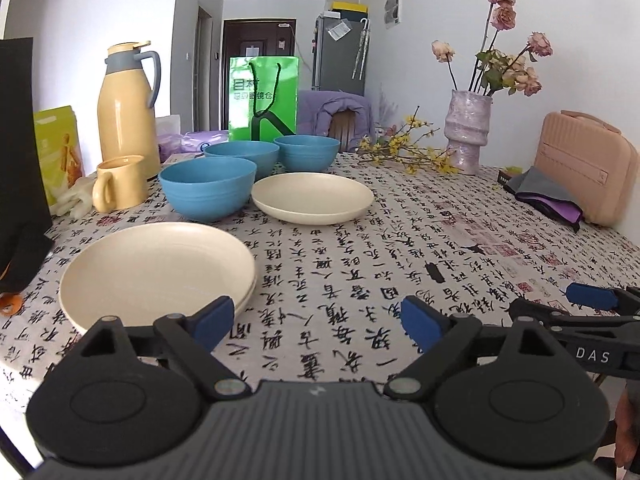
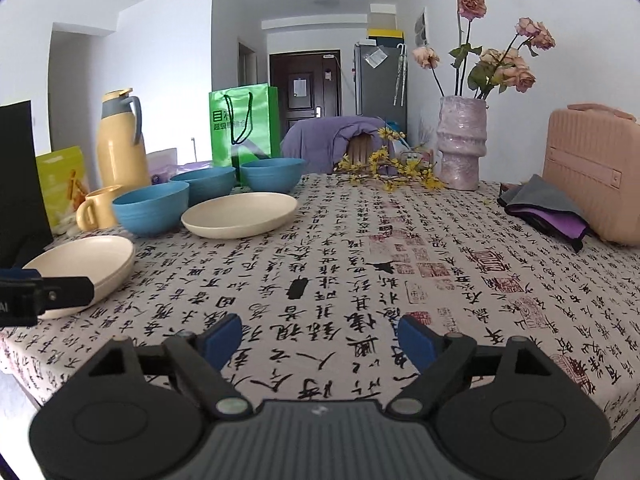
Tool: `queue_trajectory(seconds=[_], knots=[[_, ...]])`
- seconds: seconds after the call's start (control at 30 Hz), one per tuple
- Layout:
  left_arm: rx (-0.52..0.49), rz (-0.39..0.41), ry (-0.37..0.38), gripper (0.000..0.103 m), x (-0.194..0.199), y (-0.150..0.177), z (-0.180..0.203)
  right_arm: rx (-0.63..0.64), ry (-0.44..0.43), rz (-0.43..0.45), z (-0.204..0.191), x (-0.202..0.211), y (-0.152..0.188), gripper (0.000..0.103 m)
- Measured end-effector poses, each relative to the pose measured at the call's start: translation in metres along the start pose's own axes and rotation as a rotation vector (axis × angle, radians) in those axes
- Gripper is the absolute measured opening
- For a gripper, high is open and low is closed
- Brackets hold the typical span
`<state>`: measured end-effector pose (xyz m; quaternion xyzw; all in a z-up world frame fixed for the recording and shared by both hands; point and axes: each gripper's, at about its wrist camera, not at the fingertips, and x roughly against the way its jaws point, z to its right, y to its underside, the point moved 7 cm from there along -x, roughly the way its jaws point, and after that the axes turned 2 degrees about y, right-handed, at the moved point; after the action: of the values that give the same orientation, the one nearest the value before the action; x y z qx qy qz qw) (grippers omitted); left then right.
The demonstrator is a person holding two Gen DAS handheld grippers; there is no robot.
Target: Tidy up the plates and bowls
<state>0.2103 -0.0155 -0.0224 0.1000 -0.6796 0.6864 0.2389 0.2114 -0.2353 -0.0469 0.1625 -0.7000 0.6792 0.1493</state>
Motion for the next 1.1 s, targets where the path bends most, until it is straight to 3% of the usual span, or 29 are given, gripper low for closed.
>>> queue_trajectory(seconds=[0.17,0.33,0.53,0.6,0.73,0.9,1.1], knots=[[0.035,-0.001,-0.018,0.092,-0.019,-0.016,-0.003,0.010,-0.015,-0.007,0.000,-0.016,-0.008,0.085],[0.119,-0.027,-0.025,0.089,-0.061,-0.050,-0.013,0.019,0.003,-0.007,0.002,-0.045,-0.036,0.085],[0.274,-0.116,-0.034,0.075,-0.130,-0.085,-0.035,0.041,-0.043,-0.008,0.002,-0.095,-0.084,0.084],[0.328,-0.152,-0.058,0.067,-0.159,-0.093,-0.045,0.043,-0.076,-0.036,-0.001,-0.122,-0.101,0.084],[0.389,-0.209,-0.091,0.061,-0.208,-0.102,-0.059,0.027,-0.125,-0.074,-0.005,-0.177,-0.129,0.083],[0.421,-0.296,-0.133,0.048,-0.256,-0.100,-0.072,-0.015,-0.142,-0.179,-0.009,-0.261,-0.148,0.065],[0.439,-0.322,-0.177,0.047,-0.281,-0.094,-0.080,0.017,-0.147,-0.243,-0.028,-0.327,-0.147,0.045]])
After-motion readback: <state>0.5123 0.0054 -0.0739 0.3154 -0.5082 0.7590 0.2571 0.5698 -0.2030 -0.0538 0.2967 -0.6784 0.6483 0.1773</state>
